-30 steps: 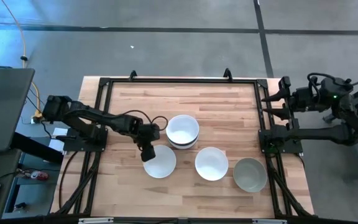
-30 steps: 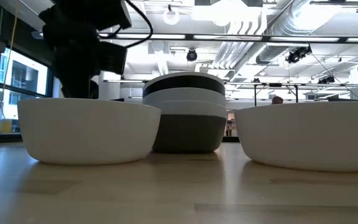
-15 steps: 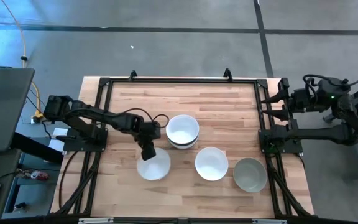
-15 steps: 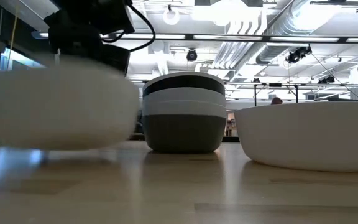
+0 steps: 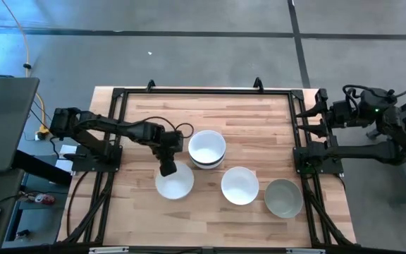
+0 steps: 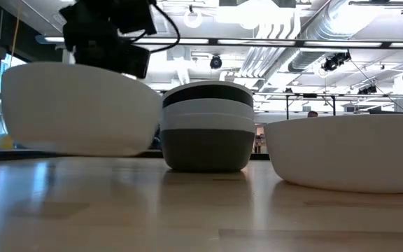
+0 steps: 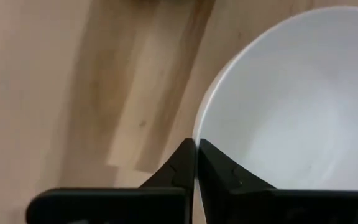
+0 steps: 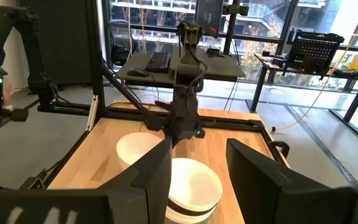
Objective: Nest bowls inside each other
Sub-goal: Stack the white bowl on top of the white bowl
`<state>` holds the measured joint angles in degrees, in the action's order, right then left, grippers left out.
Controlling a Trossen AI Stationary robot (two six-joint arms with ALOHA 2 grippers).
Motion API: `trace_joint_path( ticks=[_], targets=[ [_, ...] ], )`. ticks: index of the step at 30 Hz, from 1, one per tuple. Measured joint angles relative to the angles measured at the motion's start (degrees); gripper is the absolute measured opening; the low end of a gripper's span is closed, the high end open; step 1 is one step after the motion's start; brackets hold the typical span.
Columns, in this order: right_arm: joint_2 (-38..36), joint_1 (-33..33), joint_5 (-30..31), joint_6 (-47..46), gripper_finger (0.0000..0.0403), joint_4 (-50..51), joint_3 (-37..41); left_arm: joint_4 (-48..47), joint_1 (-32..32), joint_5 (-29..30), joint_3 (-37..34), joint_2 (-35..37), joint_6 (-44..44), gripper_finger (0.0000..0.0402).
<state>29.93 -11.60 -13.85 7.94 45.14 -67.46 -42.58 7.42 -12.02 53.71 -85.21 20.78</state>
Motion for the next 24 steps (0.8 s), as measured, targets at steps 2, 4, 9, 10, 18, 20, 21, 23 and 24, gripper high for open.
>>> trace_joint_path(
  ticks=[2, 4, 9, 10, 18, 20, 21, 23, 24],
  targets=[
    [0.00, 0.00, 0.02, 0.00, 0.0145, 0.40, 0.00, -3.99, 0.71, 1.15, 3.13, 0.02, -1.78, 0.0001],
    [0.00, 0.00, 0.02, 0.00, 0.0145, 1.04, 0.00, -7.81, 1.51, 1.84, 6.48, 0.02, -3.54, 0.0001],
    [0.00, 0.00, 0.02, 0.00, 0.0145, 2.99, -0.02, -15.96, 3.77, 3.83, 15.32, 0.02, -7.07, 0.0000],
    [0.00, 0.00, 0.02, 0.00, 0.0145, 3.44, 0.00, -17.54, 4.19, 4.26, 17.07, 0.02, -7.69, 0.0000],
    [-0.09, 0.00, 0.03, 1.40, 0.0145, 3.59, 2.96, -22.30, 9.00, 6.80, 29.04, 0.02, -11.85, 0.0000],
    [-0.07, 0.00, 0.04, 1.55, 0.0145, 3.54, 3.82, -22.29, 10.59, 7.92, 31.39, -0.26, -12.47, 0.0000],
    [-0.07, 0.00, 0.06, 2.00, 0.0145, 3.57, 4.17, -22.04, 11.30, 8.10, 32.54, -0.72, -12.78, 0.0000],
    [-0.07, 0.00, 0.05, 2.54, 0.0145, 3.58, 4.66, -21.79, 12.68, 8.48, 34.35, -2.10, -13.27, 0.0000],
    [-0.04, 0.00, 0.07, 2.56, 0.0145, 3.58, 4.70, -21.76, 13.28, 8.62, 35.30, -3.05, -13.56, 0.0000]
  ],
)
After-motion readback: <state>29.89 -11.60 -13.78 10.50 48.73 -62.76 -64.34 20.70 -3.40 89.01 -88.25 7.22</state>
